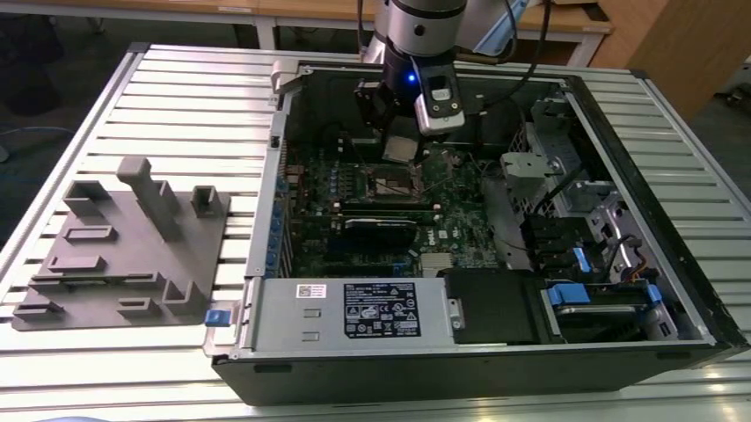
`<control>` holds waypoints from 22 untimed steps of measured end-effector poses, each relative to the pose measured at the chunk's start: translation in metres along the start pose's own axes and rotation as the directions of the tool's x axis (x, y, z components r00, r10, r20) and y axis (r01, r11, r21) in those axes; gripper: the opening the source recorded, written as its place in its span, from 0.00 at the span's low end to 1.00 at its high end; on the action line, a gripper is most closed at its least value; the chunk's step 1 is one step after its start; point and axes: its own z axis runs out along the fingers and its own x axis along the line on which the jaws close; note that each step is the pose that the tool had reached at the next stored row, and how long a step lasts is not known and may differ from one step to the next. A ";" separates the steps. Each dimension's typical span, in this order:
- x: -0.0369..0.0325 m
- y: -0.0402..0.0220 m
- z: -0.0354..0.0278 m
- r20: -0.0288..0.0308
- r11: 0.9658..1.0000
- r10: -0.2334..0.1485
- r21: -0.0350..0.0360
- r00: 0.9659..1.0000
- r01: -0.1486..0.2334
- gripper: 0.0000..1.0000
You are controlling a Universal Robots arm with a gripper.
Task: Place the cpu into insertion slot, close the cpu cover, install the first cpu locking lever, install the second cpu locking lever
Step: 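Place the cpu into insertion slot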
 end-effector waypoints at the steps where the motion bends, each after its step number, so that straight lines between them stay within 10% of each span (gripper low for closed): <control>1: 0.0000 0.0000 0.0000 0.000 1.000 0.000 0.000 1.000 0.000 0.54; 9: 0.0000 0.0000 0.0004 0.004 0.999 0.050 0.000 0.999 -0.050 0.54; 22: 0.0000 -0.0001 0.0014 0.016 0.985 0.173 -0.001 0.985 -0.173 0.54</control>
